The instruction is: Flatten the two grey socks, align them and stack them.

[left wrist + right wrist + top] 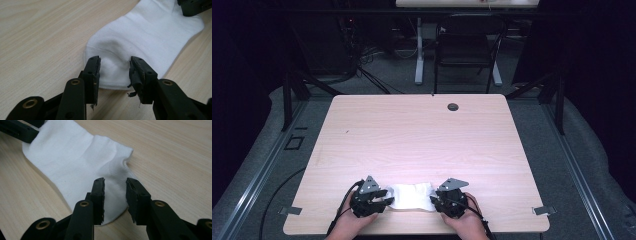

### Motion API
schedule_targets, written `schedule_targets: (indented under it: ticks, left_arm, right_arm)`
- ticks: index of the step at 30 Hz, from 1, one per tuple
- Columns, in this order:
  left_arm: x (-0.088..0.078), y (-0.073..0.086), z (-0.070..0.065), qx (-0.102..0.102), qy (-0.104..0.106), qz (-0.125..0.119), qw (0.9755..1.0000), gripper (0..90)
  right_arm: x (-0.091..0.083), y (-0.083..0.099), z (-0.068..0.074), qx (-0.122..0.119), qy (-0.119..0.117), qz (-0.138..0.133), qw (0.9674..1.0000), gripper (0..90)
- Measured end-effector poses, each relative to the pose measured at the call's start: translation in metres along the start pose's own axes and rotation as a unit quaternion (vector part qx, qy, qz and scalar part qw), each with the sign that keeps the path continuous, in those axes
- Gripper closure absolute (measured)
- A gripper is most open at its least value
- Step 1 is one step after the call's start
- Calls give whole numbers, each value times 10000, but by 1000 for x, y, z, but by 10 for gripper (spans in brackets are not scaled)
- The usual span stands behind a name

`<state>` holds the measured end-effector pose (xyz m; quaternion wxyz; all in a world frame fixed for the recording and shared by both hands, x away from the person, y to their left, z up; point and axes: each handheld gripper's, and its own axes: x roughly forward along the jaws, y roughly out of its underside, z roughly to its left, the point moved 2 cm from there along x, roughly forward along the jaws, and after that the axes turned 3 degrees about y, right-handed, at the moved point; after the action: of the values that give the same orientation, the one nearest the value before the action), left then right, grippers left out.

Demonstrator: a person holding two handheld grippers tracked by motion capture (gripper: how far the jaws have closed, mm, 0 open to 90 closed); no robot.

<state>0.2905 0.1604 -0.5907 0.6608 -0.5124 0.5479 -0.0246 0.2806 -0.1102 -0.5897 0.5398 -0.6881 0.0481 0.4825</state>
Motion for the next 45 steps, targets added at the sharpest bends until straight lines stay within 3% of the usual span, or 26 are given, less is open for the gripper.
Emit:
schedule_targets:
  ticks: [6,21,31,40,45]
  left_arm:
    - [3,-3,4,-73,-36,-59,9999,592]
    - [22,-22,27,-340,-85,-300,9989,585]
    - [31,-30,38,-392,-164,-429,9982,586]
    - [34,-32,44,-535,-140,-549,9970,581]
    - [34,-34,42,-545,-133,-563,9968,532]
  right_arm:
    - [2,-2,-2,95,-4,-28,10000,684]
    - [16,-20,-26,362,55,31,9993,697]
    - [24,-29,-39,579,104,-14,9983,701]
    - [30,-33,-46,679,103,-96,9976,692]
    - [29,-33,-46,742,116,-142,9971,666]
